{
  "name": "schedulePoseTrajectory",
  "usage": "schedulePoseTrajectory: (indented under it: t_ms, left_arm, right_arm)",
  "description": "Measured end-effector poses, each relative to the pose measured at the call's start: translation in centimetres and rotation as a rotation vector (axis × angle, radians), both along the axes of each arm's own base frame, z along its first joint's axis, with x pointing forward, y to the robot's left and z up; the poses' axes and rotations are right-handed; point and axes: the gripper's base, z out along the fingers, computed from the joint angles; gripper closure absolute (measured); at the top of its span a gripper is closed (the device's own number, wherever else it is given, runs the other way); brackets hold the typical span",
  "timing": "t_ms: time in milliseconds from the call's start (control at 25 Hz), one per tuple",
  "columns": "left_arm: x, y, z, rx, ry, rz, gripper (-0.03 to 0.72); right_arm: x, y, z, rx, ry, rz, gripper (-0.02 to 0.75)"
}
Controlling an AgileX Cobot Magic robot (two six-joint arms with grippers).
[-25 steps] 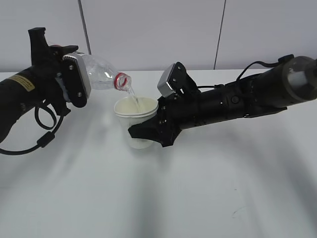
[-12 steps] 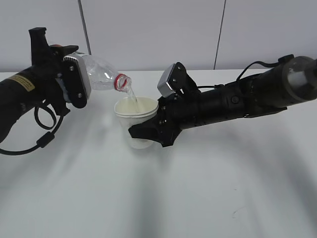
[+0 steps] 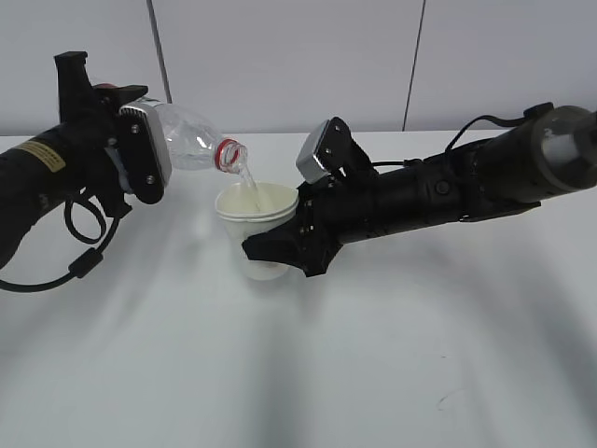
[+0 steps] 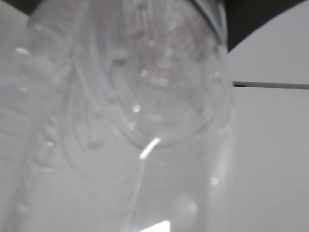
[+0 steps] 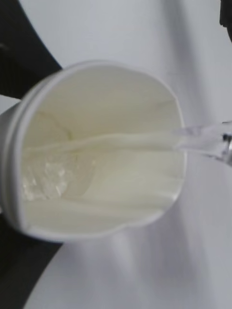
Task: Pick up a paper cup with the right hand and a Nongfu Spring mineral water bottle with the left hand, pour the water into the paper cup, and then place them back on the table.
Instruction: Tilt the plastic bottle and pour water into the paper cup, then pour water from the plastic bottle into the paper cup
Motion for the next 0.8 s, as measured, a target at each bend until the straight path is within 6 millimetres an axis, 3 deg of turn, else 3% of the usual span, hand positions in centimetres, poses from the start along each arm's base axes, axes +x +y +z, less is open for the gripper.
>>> schedulePoseTrajectory:
  t_ms: [800]
  left_arm:
    - [0.00,0.00,0.05,0.001,-0.006,0.000,0.324]
  right_arm:
    - [0.01,0.00,-0.07,-0.001,0.002,0.000,0.285]
